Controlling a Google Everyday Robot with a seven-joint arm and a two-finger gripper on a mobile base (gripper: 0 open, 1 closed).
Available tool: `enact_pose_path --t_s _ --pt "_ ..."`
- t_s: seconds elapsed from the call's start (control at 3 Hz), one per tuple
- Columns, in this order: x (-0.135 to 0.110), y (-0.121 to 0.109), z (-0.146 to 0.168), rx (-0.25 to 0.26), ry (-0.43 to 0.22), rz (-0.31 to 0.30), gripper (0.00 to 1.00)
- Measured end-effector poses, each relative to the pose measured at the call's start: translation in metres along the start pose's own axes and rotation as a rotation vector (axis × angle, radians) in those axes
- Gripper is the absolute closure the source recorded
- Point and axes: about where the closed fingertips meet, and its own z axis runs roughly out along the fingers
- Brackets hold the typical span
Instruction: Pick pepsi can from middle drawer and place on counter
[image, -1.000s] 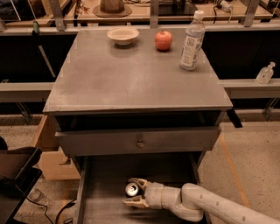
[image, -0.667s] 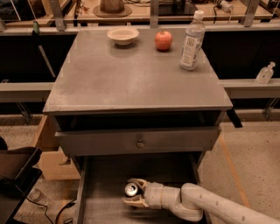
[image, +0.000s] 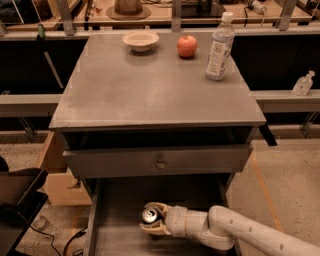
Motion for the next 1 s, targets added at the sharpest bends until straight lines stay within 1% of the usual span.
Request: enact_pose_path --t_s 0.33,0.67,1.0 --pt "-0.047 -0.004 -0.025 -0.039 -0.021 0.007 1.0" --pt "-0.166 -0.023 -0.087 -0.097 -0.068 0.061 1.0" --pt "-0.243 -0.038 -0.124 -0.132 -0.081 0.083 1.0"
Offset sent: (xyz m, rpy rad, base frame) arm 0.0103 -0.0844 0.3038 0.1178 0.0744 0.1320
